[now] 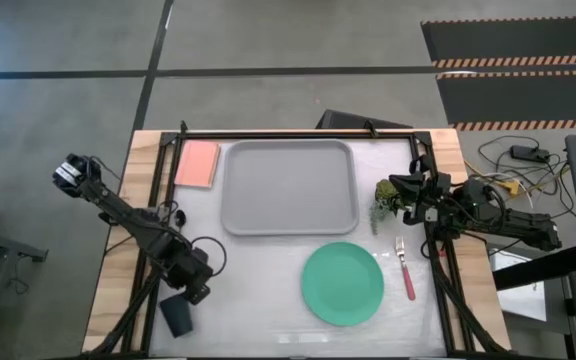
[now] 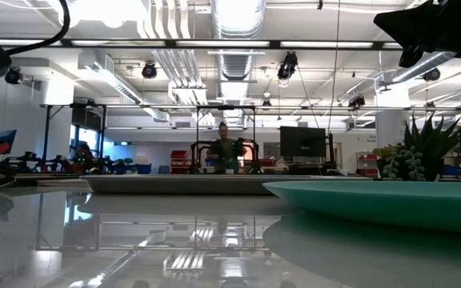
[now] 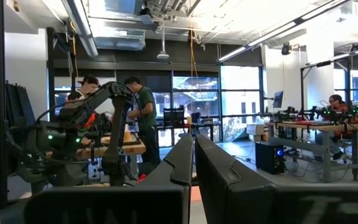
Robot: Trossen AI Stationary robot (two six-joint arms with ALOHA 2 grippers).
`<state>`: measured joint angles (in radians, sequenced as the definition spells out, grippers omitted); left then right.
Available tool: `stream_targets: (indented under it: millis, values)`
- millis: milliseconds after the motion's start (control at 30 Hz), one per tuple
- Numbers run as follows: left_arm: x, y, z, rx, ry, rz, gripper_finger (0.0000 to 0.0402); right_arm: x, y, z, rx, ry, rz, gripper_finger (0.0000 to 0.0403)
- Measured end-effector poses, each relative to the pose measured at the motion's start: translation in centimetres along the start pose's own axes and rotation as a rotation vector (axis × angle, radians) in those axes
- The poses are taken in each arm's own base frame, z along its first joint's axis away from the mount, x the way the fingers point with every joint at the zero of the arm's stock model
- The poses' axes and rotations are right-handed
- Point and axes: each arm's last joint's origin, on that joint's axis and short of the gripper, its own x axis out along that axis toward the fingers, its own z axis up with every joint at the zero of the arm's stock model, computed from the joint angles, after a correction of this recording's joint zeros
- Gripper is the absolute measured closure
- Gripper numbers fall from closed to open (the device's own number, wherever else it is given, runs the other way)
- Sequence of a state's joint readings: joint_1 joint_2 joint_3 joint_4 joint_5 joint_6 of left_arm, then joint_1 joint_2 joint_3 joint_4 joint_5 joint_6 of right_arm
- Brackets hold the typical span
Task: Pick and place plate/cup/fork/spoon on tray
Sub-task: Put the black cup on the gray serving tray
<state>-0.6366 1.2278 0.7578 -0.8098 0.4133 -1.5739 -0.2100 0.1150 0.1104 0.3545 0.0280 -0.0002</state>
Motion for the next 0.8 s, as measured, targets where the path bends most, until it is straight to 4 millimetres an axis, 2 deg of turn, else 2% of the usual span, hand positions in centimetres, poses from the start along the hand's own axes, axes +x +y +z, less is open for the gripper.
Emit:
stream_targets:
  millis: [333, 800]
  values:
    - [1.6, 0.9, -1.1, -0.047, 0.023, 0.042, 0.0215, 0.0, 0.0, 0.0, 0.0, 0.0, 0.0, 0.0394]
    - [2.3, 0.9, -3.0, -0.067, 0.045, 0.044, 0.0231, 0.0, 0.0, 0.0, 0.007, 0.0, 0.0, 0.0394]
